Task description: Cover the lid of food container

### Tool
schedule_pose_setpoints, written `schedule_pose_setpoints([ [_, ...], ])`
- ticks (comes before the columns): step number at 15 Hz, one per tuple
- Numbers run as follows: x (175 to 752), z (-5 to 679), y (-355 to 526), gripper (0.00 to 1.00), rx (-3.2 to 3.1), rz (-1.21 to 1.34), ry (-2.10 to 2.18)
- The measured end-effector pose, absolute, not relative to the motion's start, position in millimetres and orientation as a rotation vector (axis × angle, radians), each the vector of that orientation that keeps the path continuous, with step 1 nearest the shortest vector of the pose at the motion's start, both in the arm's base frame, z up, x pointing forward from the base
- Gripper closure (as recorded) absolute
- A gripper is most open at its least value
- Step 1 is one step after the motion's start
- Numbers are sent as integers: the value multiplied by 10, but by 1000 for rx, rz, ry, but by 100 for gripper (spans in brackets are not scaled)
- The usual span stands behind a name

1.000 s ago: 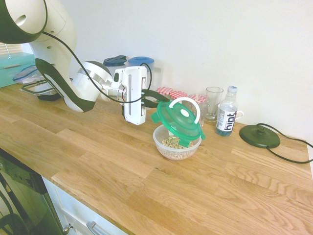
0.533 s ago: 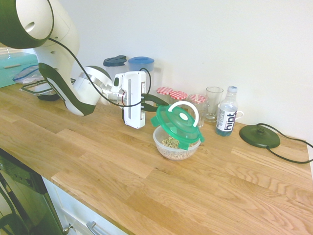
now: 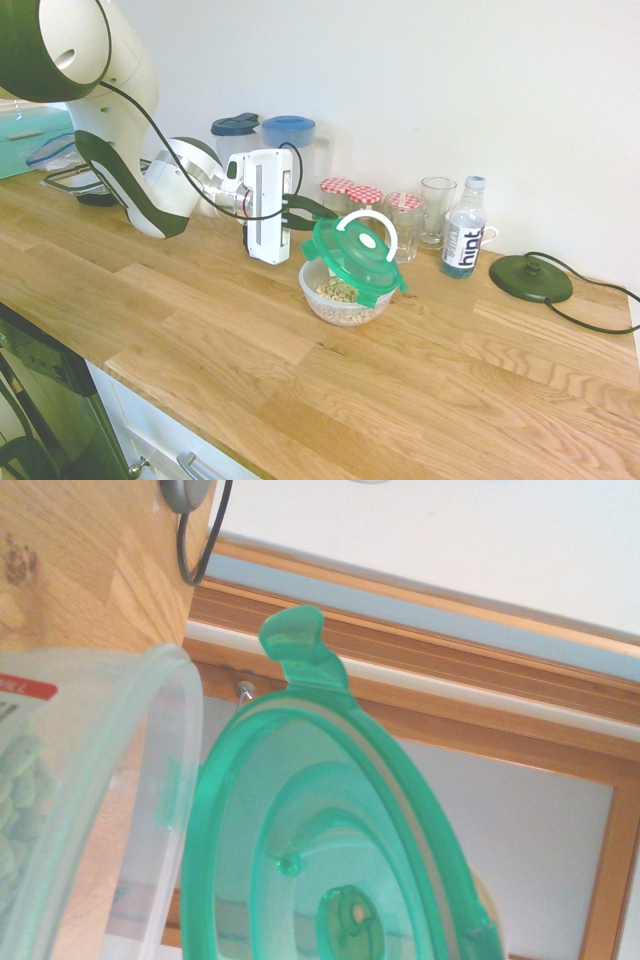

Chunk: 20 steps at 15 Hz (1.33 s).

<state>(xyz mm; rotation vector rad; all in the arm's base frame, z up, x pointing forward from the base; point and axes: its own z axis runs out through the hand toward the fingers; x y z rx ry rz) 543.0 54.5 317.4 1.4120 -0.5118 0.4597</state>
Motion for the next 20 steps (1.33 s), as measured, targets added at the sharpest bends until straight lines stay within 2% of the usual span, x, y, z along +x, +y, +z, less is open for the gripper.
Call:
schedule_pose_setpoints([
  [11,5446,3094,1050,0,1625,419,-542],
  [15,5632,3484,1291,0,1766,334,-647],
  [20,5781,4339,1481,0,2053,206,-785],
])
